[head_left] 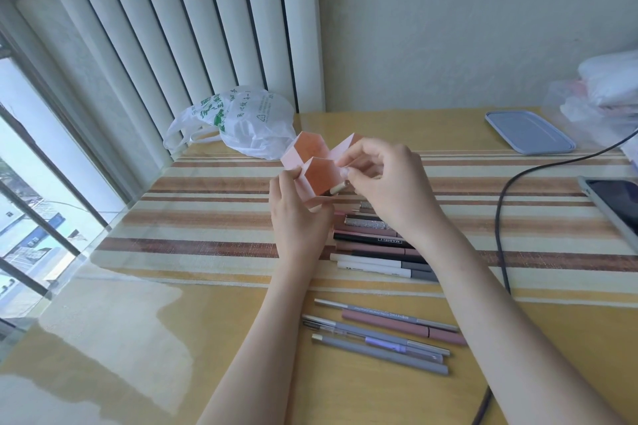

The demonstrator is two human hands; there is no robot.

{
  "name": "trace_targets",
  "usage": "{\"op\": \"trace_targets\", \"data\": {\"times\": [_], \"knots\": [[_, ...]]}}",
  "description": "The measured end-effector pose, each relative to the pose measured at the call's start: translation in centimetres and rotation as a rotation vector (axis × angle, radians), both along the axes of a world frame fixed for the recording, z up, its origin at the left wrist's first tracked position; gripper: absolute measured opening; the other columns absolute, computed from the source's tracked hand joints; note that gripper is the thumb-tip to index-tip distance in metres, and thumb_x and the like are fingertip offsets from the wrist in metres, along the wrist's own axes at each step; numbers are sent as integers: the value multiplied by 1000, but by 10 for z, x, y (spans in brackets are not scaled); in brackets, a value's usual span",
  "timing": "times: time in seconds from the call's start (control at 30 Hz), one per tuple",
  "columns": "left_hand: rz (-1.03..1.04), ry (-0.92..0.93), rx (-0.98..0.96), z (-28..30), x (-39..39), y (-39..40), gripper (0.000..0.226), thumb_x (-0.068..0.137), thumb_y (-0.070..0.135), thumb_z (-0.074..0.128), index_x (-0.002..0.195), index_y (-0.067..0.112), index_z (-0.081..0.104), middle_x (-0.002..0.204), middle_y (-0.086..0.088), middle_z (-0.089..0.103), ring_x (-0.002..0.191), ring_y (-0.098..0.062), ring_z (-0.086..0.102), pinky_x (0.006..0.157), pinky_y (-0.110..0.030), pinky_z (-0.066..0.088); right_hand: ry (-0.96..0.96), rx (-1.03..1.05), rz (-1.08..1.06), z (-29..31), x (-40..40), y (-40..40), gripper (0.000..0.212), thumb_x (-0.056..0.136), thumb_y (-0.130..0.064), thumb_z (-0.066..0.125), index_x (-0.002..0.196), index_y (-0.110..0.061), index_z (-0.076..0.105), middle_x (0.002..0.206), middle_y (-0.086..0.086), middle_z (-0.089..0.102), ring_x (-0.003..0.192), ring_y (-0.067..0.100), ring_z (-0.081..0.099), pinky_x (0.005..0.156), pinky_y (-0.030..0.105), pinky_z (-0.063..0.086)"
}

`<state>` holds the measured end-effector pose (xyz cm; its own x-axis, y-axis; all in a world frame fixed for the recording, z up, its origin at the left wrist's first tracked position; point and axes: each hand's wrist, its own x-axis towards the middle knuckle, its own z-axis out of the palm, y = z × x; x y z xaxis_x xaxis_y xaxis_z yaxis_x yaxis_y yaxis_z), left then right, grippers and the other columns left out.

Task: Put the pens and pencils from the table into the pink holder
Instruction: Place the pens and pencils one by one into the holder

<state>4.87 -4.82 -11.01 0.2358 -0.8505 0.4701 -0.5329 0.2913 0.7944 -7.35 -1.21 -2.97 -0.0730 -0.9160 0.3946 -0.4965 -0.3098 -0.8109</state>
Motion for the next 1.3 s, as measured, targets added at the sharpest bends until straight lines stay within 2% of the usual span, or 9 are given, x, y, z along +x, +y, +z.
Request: {"op": "trace_targets", "data": {"times": [0.17, 0.33, 0.5, 0.67, 0.83, 1.03, 1.1, 1.23, 1.3], "knots": [[0, 17, 19, 1, 0, 0, 55, 67, 6, 66, 117, 16, 45, 112, 6, 43, 112, -22, 45, 89, -34, 38, 30, 23, -16, -7, -1, -5, 10, 83, -3, 68, 80, -12, 71, 74, 3, 70, 70, 20, 67, 73, 40, 58], [2, 11, 20, 0, 0, 0, 56, 67, 4, 66, 118, 15, 45, 115, 3, 45, 112, -21, 45, 89, -29, 35, 73, -7, -85, -11, -7, -7, 5, 86, -15, 69, 89, -17, 70, 74, -11, 62, 63, 1, 56, 62, 12, 47], [23, 25, 8, 0, 0, -1, 54, 69, 4, 66, 118, 12, 46, 114, 2, 46, 113, -20, 42, 87, -24, 31, 99, 25, -148, -2, -21, -7, 9, 84, -21, 70, 76, -24, 68, 68, -10, 63, 57, 3, 52, 54, 23, 40], [85, 69, -11, 1, 2, -1, 52, 69, 3, 65, 118, 10, 47, 111, 0, 46, 111, -19, 42, 82, -19, 26, 448, 492, 166, 7, -22, 9, 9, 81, -27, 72, 74, -23, 68, 69, -10, 63, 58, 8, 55, 55, 23, 40], [105, 79, -6, 1, 4, -1, 53, 68, 4, 65, 116, 11, 47, 106, 5, 42, 109, -22, 43, 84, -26, 30, 931, 926, 573, 5, 6, 23, 29, 83, -32, 72, 104, -13, 66, 92, 1, 70, 72, 12, 63, 59, 21, 48], [101, 80, 7, 2, 4, -1, 52, 69, 4, 65, 117, 11, 47, 107, 5, 41, 111, -23, 43, 84, -25, 30, 1162, 865, 550, -9, 31, 28, 25, 82, -27, 70, 99, -9, 65, 91, 2, 67, 85, 23, 65, 83, 37, 55], [103, 80, 10, 2, 4, -2, 51, 69, 4, 64, 117, 12, 46, 107, 6, 40, 110, -23, 43, 85, -27, 31, 1202, 831, 535, -9, 34, 30, 30, 82, -29, 69, 102, -9, 62, 99, 3, 66, 92, 27, 66, 82, 38, 56], [99, 75, 3, 1, 3, -1, 51, 70, 6, 64, 117, 12, 46, 109, 3, 43, 110, -25, 44, 86, -30, 33, 1259, 788, 560, -9, 37, 32, 22, 82, -27, 68, 78, -10, 52, 82, 2, 57, 84, 29, 64, 71, 34, 53], [99, 82, 9, 1, 3, -1, 51, 70, 5, 64, 117, 12, 46, 108, 4, 42, 110, -24, 43, 85, -28, 32, 1204, 779, 570, -8, 35, 31, 17, 81, -24, 67, 87, -9, 60, 89, 3, 62, 88, 28, 67, 72, 34, 54]]}}
